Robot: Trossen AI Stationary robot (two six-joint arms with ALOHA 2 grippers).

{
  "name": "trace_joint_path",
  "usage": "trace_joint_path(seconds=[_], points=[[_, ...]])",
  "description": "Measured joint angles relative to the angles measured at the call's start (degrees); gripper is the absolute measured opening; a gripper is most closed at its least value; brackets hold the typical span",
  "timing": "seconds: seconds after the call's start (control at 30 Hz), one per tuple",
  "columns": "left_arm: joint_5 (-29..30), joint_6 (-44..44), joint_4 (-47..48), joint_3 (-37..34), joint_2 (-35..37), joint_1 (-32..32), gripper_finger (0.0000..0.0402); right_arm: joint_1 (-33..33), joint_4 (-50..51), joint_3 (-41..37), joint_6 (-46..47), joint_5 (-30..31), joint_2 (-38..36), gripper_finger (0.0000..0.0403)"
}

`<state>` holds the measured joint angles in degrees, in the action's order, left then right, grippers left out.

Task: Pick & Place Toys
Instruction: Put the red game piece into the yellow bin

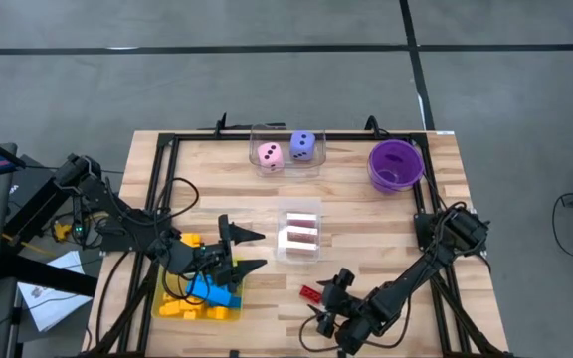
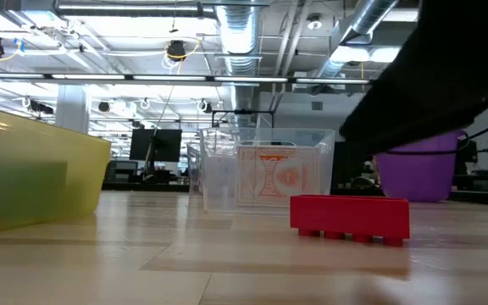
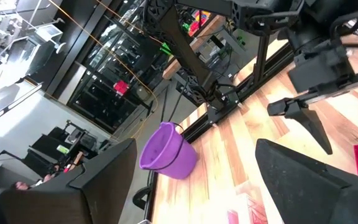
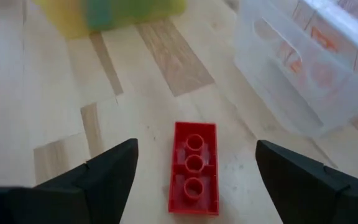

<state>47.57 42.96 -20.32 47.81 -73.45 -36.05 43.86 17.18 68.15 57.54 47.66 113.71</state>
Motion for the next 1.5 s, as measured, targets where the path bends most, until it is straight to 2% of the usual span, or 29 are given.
trace_joint_path(seconds=[0.2,0.33,0.7,1.07,1.27,1.5], points=[[0.0,0.0,-0.02,0.0,0.0,0.0,0.0323,-0.11,-2.4,-3.21,2.32,-2.74,0.0,0.0318],[0.0,-0.01,-0.02,0.0,0.0,0.0,0.0323,-0.13,-2.82,-3.35,2.46,-3.17,0.0,0.0318],[-0.02,-0.36,0.25,0.0,0.0,0.02,0.0323,-2.06,-5.72,-3.13,1.19,-9.32,2.77,0.0317],[-0.04,-0.44,1.42,0.04,-0.02,0.02,0.0323,-3.38,-4.12,-1.82,1.72,-10.27,5.29,0.0313],[-0.04,-0.44,1.46,0.04,-0.02,0.02,0.0323,-3.04,-3.64,-1.91,1.84,-10.45,4.96,0.0273],[-0.04,-0.42,1.46,0.04,-0.02,0.02,0.0323,-3.08,-3.48,-1.97,1.88,-10.78,4.98,0.0194]])
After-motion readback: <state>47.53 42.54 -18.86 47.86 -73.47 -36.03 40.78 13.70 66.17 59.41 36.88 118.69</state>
